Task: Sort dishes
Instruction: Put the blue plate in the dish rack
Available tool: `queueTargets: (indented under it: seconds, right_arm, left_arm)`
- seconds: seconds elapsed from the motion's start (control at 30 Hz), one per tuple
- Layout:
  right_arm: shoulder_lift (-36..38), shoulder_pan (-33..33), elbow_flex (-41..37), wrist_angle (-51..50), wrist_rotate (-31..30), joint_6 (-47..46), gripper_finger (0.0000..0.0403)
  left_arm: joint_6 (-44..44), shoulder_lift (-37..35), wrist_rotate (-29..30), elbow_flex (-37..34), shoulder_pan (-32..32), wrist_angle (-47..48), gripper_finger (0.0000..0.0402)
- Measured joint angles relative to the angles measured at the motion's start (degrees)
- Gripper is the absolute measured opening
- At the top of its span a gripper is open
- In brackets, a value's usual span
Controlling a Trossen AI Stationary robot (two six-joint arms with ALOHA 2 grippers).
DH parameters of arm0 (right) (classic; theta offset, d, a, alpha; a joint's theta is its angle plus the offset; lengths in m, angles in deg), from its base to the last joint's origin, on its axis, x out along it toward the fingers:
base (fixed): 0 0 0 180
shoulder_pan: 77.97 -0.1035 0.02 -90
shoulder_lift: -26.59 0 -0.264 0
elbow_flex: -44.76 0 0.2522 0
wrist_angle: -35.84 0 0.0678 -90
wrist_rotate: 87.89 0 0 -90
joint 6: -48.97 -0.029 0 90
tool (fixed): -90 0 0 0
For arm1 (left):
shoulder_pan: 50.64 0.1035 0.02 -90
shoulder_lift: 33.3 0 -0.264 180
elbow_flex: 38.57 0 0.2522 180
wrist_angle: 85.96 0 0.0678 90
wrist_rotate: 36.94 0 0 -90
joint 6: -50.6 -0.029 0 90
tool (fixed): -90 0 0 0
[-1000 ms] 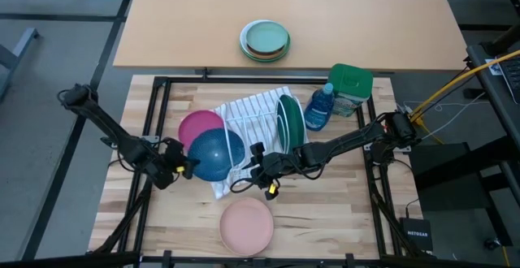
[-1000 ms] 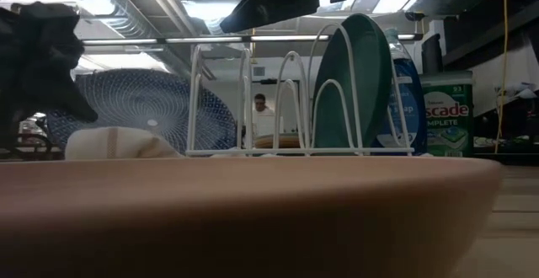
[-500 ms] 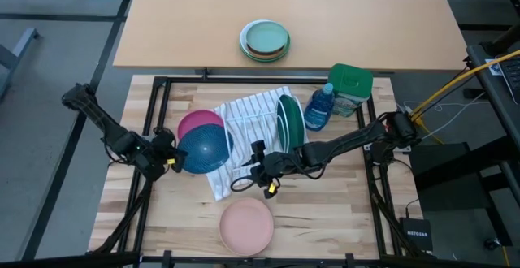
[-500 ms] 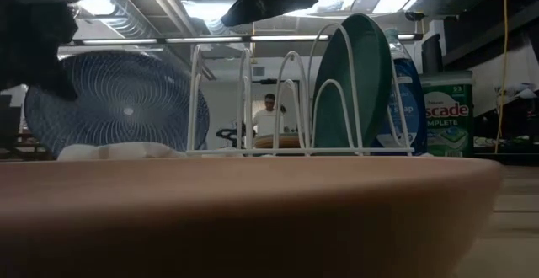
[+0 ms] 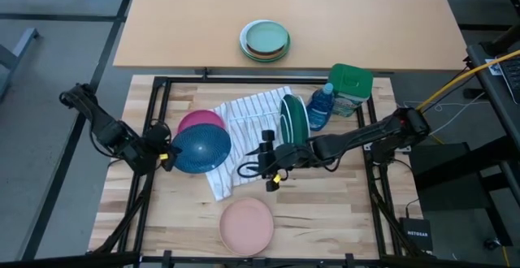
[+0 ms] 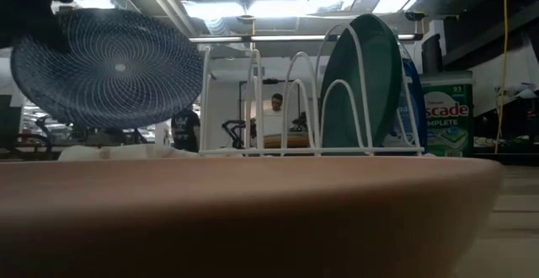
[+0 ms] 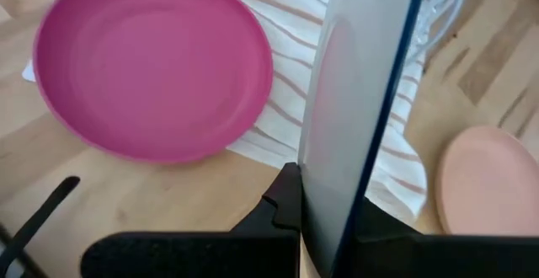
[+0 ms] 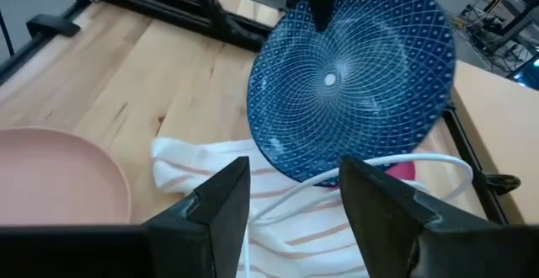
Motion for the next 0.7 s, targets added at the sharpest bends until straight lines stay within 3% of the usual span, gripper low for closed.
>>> queueTargets:
  seconds: [0.23, 0.47, 0.6, 0.7]
  right_arm:
    - [2.77, 0.00, 0.00, -1.92, -0.26, -0.65, 0.0186]
    - [7.97, 0.00, 0.00, -6.64, -0.44, -10.26, 0.0186]
    - [11.52, 0.00, 0.00, -9.54, -0.44, -13.50, 0.0186]
    - [14.11, 0.00, 0.00, -10.14, -0.89, -14.42, 0.0186]
  left_arm:
    - [-3.11, 0.16, -3.78, 4.51, 0.02, 1.88, 0.0000]
    - [-12.83, 1.68, -4.45, 11.32, 0.02, 0.76, 0.0000]
    - [-23.08, 3.32, 0.22, 14.60, 0.00, -3.74, 0.0000]
    - [-36.05, 4.37, 6.56, 15.61, 0.07, -9.70, 0.0000]
